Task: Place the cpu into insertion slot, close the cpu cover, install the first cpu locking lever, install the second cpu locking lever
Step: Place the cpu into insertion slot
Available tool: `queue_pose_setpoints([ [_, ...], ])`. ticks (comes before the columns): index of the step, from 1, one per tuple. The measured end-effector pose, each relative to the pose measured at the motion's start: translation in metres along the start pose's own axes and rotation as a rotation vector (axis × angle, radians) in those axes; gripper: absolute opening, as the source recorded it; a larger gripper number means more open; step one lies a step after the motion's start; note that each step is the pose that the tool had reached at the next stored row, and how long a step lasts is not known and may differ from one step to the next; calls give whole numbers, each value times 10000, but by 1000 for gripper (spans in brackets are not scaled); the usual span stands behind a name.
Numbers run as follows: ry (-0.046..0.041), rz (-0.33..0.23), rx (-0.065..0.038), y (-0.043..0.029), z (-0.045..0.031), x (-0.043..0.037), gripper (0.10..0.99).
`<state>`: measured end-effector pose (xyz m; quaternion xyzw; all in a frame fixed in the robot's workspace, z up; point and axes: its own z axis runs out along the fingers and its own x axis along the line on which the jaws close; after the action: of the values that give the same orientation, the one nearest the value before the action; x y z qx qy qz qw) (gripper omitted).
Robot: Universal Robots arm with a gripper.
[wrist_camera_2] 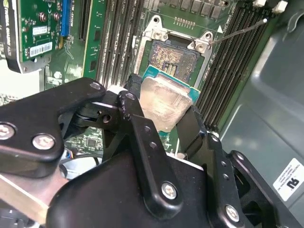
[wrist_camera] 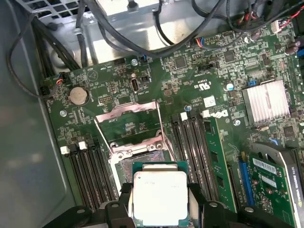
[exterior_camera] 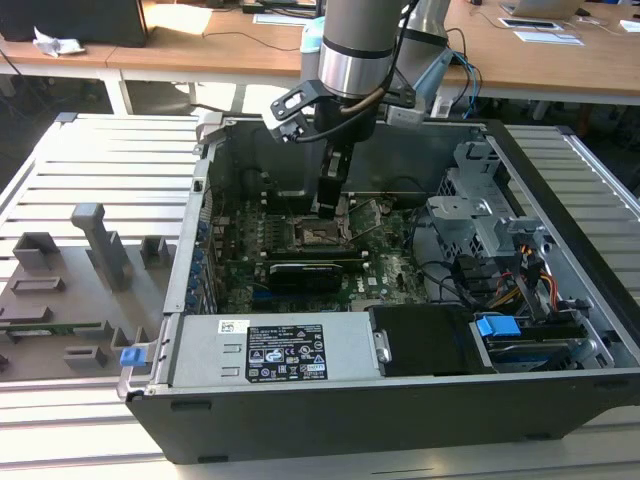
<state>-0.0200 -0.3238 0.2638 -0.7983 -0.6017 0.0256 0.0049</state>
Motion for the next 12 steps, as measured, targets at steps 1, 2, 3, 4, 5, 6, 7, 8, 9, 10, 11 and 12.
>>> queue_pose_setpoints([
  [1,-3,84,1,1,0,0,541],
  [2,-10,241,2,2,0,1,541],
  [3,-18,400,5,3,0,1,541],
  [4,-24,552,6,4,0,1,541],
  [5,-28,638,7,4,0,1,541],
  [6,-32,725,8,4,0,1,541],
  [7,-37,820,9,5,0,1,541],
  [8,-37,843,9,5,0,1,541],
  [9,-37,846,9,5,0,1,541],
  [10,-37,847,10,5,0,1,541],
  [11,-37,847,9,5,0,1,541],
  [12,-37,847,10,5,0,2,541],
])
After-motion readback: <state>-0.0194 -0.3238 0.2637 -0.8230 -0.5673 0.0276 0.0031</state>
